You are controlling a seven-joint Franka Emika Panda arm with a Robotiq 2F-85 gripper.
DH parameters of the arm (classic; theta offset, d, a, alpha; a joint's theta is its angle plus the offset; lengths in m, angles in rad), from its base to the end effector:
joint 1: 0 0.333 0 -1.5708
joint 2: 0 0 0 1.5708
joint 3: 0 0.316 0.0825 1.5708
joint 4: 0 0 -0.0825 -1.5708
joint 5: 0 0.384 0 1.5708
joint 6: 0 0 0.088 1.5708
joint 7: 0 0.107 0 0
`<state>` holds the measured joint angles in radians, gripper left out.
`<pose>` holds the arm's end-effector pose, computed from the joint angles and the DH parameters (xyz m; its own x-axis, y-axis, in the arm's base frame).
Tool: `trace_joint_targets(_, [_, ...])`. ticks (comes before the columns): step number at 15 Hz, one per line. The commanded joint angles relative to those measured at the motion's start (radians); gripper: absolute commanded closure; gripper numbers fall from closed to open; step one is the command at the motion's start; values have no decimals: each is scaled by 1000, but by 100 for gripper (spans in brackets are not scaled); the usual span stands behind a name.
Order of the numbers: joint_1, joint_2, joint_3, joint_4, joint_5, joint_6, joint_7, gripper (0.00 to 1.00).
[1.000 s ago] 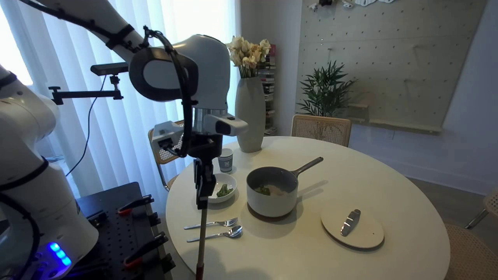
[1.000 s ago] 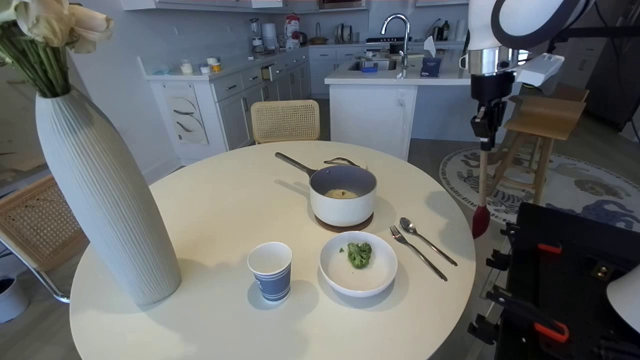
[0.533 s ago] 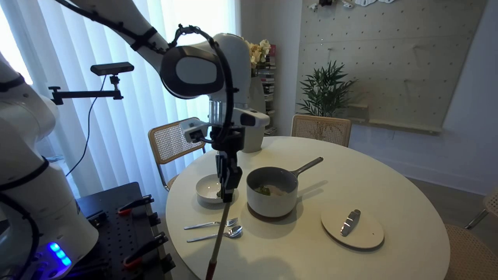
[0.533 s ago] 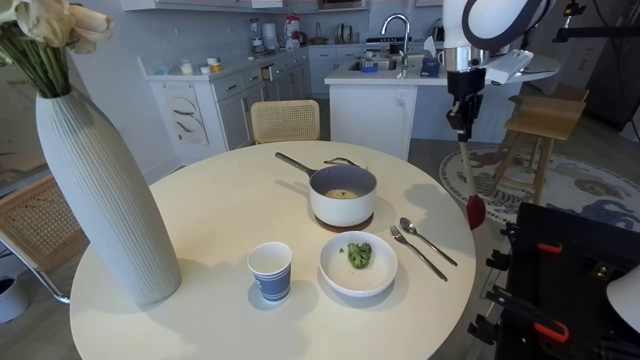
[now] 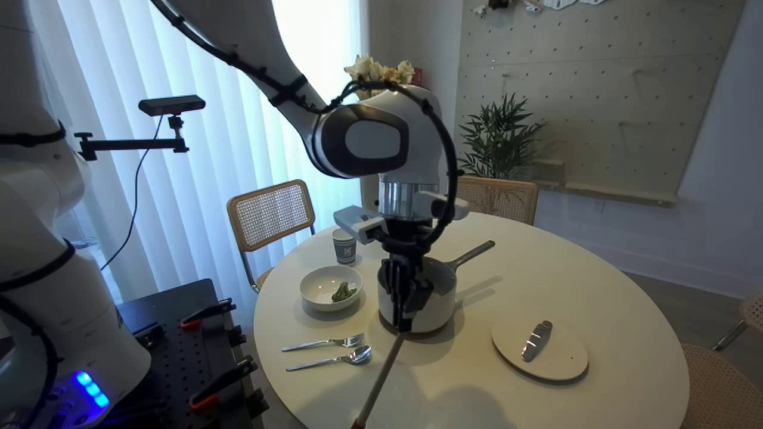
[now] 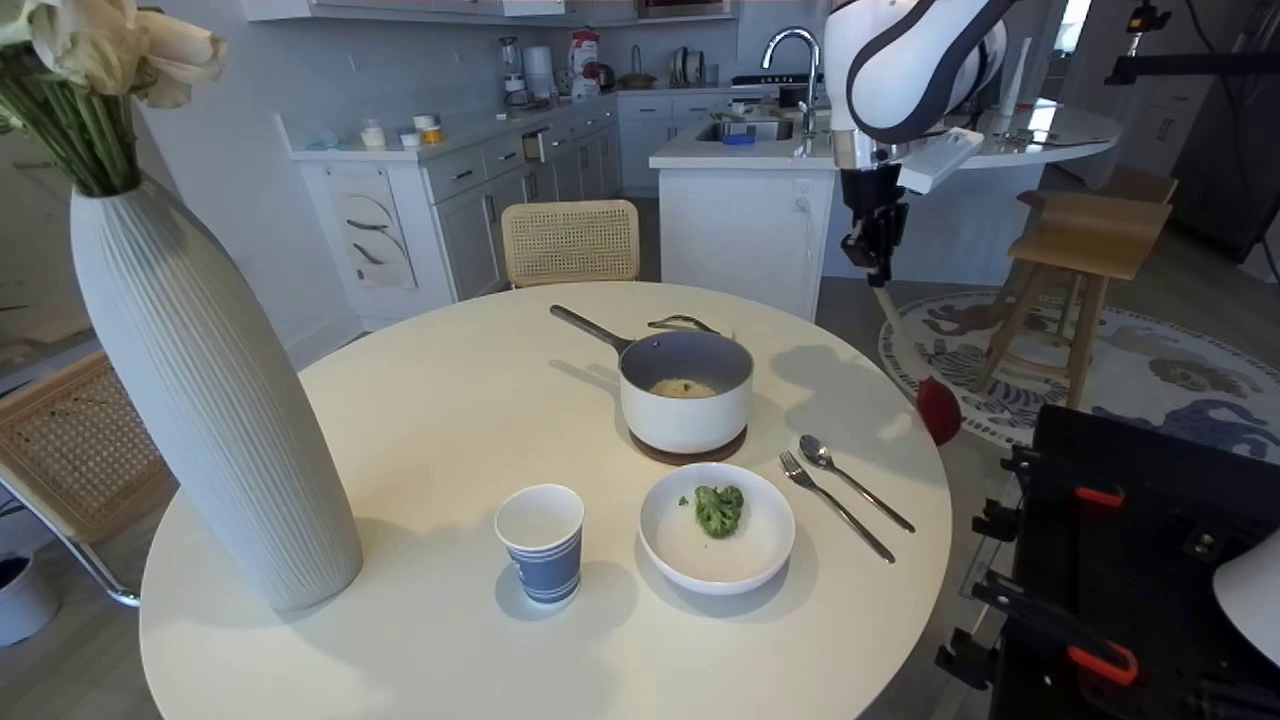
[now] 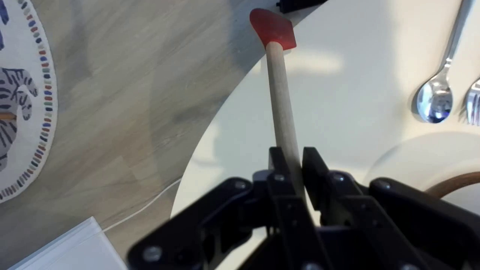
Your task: Take the spatula from the white pot and put it on the table the get the lid and put on the white pot
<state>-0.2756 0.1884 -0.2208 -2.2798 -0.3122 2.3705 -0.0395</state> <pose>0.4570 -0.2524 0.2670 0.9639 -0.2309 -0.1328 -0.1972 -0.9538 0.2264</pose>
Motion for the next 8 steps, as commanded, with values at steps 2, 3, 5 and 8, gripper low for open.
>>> trace_joint_targets(2, [16,175,0,203,33,-27,-30,96])
trace_joint_targets(3, [21,208,5,248,36,-36,-32,96])
trace_joint_targets(5, [33,263,11,327,37,-49,-35,96])
trace_joint_targets(8, [55,349,32,447,46,-77,-36,96])
